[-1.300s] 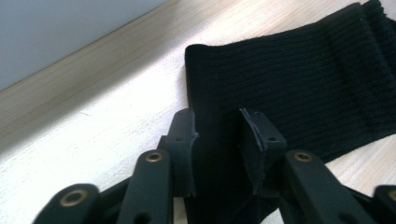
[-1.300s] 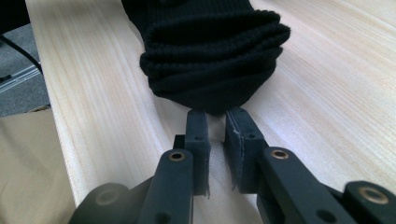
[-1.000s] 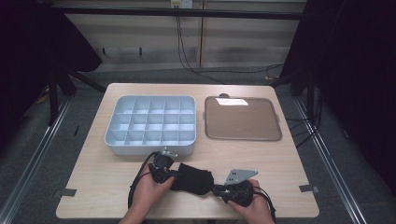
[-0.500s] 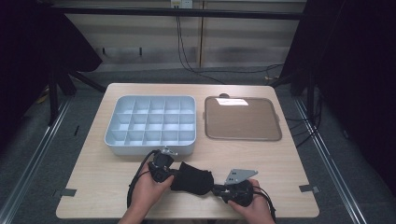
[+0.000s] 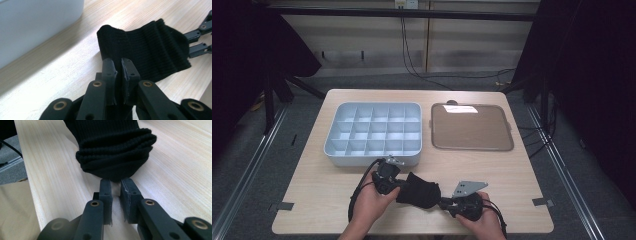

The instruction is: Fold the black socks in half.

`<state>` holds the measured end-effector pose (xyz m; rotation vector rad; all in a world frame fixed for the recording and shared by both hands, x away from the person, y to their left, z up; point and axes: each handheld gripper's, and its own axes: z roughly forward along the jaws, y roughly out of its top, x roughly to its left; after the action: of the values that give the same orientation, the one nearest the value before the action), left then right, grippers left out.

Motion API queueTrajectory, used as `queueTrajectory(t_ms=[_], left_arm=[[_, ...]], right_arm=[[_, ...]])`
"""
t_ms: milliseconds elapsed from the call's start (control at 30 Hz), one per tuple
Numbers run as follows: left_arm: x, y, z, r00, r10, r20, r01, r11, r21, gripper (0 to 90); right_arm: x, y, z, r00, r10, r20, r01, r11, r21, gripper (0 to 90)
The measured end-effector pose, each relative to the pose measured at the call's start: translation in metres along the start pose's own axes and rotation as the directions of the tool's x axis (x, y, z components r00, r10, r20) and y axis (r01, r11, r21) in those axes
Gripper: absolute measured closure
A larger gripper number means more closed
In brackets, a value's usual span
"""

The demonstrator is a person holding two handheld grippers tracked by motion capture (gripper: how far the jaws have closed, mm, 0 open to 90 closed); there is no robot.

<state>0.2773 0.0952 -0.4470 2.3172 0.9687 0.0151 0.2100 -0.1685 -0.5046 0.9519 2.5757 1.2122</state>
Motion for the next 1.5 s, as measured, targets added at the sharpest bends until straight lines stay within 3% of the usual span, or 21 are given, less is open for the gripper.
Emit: queueTrajectory(t_ms=[800,933,1500], left_arm=[[-0.017,0.014,-0.001,0.9983,0.045,0.035,-0.045,0.9989,-0.016,82.3],[-0.019,0.015,0.0,0.9967,0.069,0.043,-0.069,0.9975,-0.014,82.2],[-0.027,0.015,0.005,0.9956,0.08,0.049,-0.08,0.9968,-0.013,82.1]], right_arm=[[0.002,0.003,0.004,1.0,-0.002,0.003,0.002,1.0,-0.003,79.4],[0.002,0.005,0.007,1.0,0.004,-0.002,-0.004,1.0,-0.009,79.1],[0.01,0.011,0.015,0.9996,-0.027,0.005,0.027,1.0,-0.006,78.6]])
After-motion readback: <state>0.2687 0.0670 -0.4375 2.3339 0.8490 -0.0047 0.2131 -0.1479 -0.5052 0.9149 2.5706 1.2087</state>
